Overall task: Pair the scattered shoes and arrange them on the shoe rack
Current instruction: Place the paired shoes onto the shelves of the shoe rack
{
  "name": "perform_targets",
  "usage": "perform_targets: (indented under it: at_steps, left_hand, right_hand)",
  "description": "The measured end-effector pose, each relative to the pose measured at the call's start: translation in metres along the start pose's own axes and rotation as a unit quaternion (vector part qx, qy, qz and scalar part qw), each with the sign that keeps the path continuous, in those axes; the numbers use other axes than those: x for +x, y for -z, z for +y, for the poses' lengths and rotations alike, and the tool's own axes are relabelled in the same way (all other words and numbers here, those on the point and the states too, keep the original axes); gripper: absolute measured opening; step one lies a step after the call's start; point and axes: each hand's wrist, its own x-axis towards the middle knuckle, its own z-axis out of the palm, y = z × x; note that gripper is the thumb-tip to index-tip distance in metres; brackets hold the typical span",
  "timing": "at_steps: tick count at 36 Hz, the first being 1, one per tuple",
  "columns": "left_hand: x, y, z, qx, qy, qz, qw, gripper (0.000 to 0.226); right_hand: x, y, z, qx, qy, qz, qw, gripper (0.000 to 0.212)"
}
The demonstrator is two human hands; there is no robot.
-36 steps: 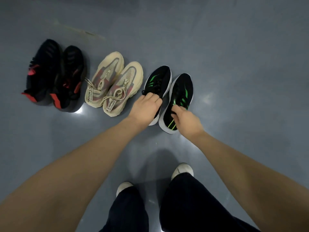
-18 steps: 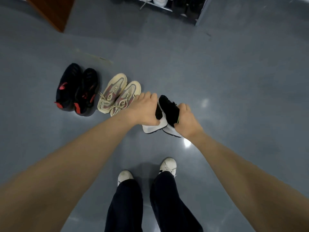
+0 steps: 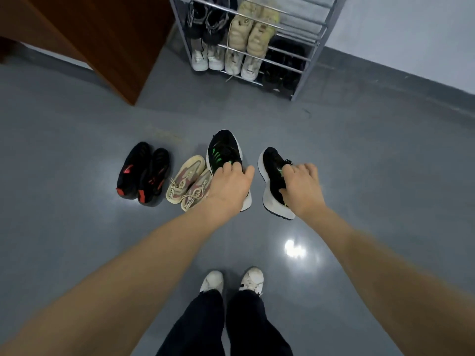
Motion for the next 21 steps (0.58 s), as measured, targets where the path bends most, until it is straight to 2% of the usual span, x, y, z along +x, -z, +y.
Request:
perform_targets:
  at_steps: [6,12,21]
  left_hand:
    - [0.021,0.037,-0.011,0.019,-0.002,0.042,0.999,0.053]
    - [0.063,0.054,-0.034,-0.009,0.001,0.04,0.999,0.057]
    - [0.141,0.078,-0.079,-0.037,-0.029,0.01,0.999,0.055]
  right_hand:
    - [0.024,0.034,0.009,0.063,0.021,0.003,0.998,0.017]
    - [0.086,0.048,0.012,0.165,-0.001,-0.058,0.984,0.022]
    - [0.169,0.055,0.023,0.138,-0.03,-0.154,0.978,0.057]
